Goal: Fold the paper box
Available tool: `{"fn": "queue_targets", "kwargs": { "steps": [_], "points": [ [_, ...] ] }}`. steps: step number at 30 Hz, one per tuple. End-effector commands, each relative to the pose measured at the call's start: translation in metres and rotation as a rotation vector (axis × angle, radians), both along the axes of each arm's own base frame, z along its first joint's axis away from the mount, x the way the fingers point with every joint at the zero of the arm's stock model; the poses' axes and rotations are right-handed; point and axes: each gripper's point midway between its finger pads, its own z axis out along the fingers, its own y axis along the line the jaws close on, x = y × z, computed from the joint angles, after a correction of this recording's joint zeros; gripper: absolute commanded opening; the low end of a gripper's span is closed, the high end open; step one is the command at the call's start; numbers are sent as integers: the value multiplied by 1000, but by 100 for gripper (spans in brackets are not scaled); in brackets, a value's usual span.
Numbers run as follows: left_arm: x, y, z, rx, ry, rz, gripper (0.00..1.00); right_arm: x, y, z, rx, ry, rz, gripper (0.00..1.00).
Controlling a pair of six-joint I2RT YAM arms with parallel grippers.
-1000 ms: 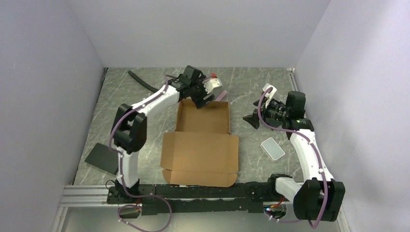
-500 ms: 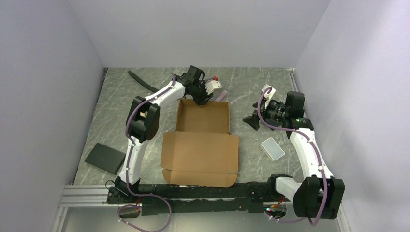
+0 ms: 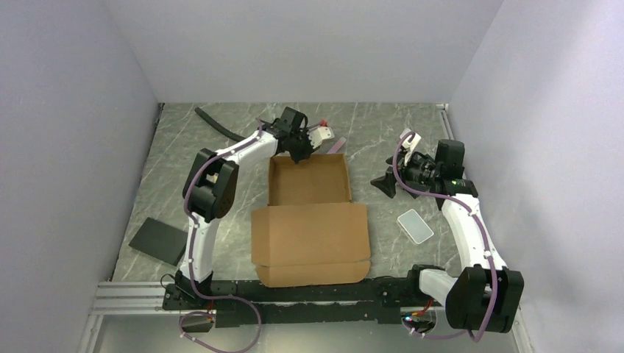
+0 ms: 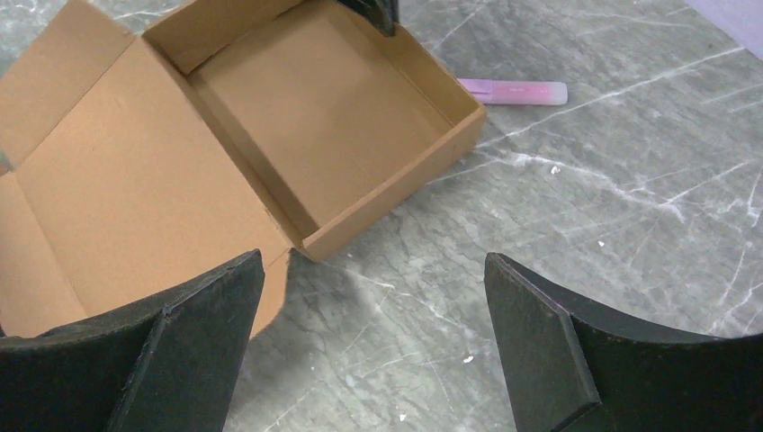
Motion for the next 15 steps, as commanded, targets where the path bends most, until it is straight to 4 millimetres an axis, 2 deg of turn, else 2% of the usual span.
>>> {"fn": "queue_targets", "kwargs": {
  "steps": [1,3,6,15],
  "points": [
    [11,22,71,-68,-127,217,0,2,0,31,6,-104,27,97],
    [11,38,87,-85,-133,341,0,1,-1,33,10,-110,27,97],
    [4,63,103,-117,-93,561,0,-1,-1,37,17,-118,26,97],
    [-65,138,94,-250,61,1104,0,-5,2,45,72,-83,38,97]
  ]
}}
